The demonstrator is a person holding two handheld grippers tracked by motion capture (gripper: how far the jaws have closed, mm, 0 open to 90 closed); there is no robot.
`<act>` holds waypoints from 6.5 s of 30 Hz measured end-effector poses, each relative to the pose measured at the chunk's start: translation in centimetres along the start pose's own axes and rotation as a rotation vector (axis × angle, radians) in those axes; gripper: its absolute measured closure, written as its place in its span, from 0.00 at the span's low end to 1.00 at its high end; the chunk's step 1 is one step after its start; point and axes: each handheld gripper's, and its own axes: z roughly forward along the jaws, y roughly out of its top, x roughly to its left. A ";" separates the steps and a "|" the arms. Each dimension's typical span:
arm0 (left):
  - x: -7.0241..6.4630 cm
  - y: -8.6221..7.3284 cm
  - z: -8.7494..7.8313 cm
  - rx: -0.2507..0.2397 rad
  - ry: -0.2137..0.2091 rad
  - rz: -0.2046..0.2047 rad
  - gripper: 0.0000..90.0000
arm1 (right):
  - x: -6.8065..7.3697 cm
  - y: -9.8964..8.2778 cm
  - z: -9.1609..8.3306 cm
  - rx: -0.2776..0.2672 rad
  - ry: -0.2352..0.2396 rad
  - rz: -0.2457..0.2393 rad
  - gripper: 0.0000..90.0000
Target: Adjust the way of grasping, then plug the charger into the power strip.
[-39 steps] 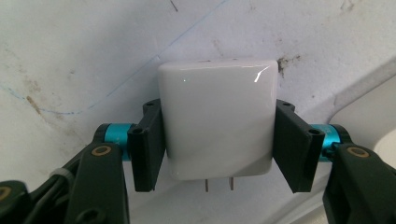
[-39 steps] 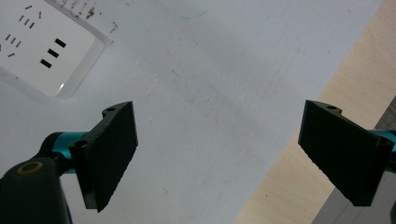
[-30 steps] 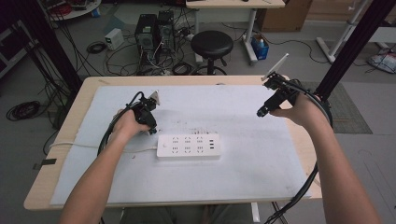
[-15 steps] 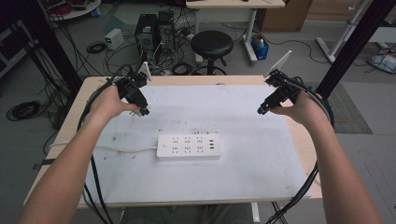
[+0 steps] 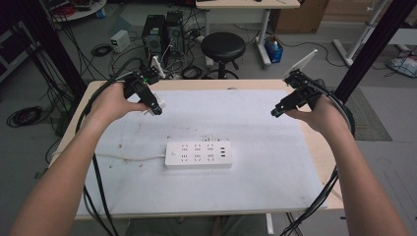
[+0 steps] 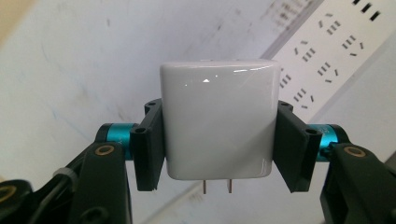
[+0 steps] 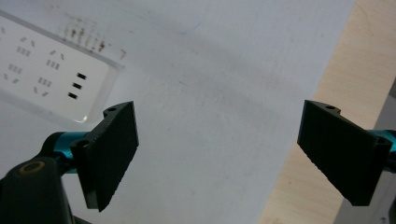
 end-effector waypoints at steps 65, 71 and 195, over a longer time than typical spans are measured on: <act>-4.6 0.1 2.4 0.153 0.063 0.158 0.20 | 3.0 0.6 -1.0 -0.023 0.129 -0.228 0.69; -1.1 -3.2 2.0 0.207 0.040 0.053 0.20 | 3.1 1.0 -0.2 0.050 0.043 -0.317 0.69; 1.0 -7.5 0.5 0.081 0.064 -0.017 0.18 | 0.1 -0.5 4.0 0.138 -0.126 -0.067 0.19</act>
